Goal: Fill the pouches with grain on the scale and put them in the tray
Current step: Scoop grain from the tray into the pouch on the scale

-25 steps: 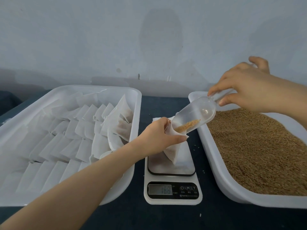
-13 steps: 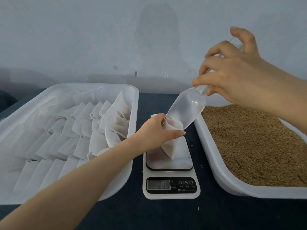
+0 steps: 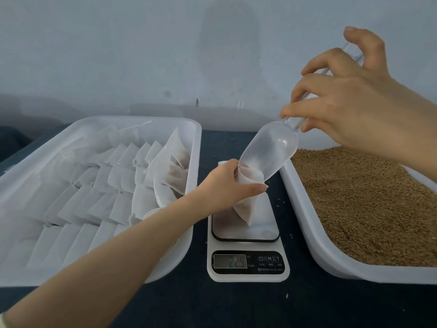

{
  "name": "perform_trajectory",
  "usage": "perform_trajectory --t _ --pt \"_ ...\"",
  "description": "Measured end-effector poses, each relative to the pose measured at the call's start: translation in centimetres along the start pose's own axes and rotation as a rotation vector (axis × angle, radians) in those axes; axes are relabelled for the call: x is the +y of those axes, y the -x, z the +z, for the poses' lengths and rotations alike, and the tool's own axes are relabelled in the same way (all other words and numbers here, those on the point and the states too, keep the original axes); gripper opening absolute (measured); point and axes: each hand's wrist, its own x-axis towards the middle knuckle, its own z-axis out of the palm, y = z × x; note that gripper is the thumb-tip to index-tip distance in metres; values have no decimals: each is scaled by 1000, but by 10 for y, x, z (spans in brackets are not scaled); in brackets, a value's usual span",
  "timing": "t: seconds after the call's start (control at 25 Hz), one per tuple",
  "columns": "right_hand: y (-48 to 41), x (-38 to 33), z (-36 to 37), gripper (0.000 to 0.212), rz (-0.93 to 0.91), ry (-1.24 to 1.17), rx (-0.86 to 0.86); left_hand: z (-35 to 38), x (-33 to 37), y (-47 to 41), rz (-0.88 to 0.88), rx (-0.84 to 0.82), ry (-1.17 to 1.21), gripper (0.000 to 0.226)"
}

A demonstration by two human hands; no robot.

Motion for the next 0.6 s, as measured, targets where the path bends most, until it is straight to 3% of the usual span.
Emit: perform_trajectory --t 0.6 --pt "16 26 -2 27 116 50 51 0 -3 -1 14 4 38 54"
